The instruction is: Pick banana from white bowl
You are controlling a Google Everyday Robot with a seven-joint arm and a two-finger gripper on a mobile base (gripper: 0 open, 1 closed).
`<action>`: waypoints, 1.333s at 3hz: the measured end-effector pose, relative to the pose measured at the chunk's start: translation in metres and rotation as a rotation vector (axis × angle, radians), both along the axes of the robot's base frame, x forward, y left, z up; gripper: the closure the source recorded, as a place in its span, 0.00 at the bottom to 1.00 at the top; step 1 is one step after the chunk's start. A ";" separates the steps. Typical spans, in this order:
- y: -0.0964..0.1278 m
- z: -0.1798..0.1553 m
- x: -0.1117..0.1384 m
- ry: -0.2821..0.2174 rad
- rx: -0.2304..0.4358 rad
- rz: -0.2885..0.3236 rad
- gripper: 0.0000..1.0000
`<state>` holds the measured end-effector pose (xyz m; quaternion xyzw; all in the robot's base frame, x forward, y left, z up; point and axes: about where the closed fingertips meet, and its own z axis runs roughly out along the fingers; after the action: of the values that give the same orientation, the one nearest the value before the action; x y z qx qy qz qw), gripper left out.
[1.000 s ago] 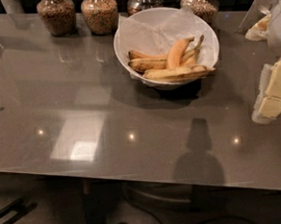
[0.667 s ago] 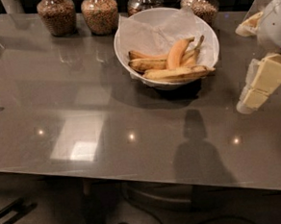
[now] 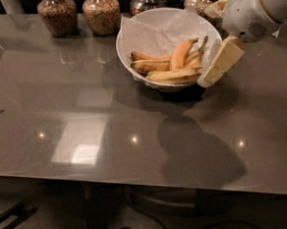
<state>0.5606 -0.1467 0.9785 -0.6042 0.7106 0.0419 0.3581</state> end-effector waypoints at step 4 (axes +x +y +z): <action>0.001 -0.034 0.007 -0.034 -0.018 -0.057 0.06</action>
Offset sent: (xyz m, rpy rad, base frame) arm -0.0021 -0.0114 -0.0113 0.0082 -0.0264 -0.0563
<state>0.5675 -0.1458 0.9450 -0.5874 0.7218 0.0150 0.3657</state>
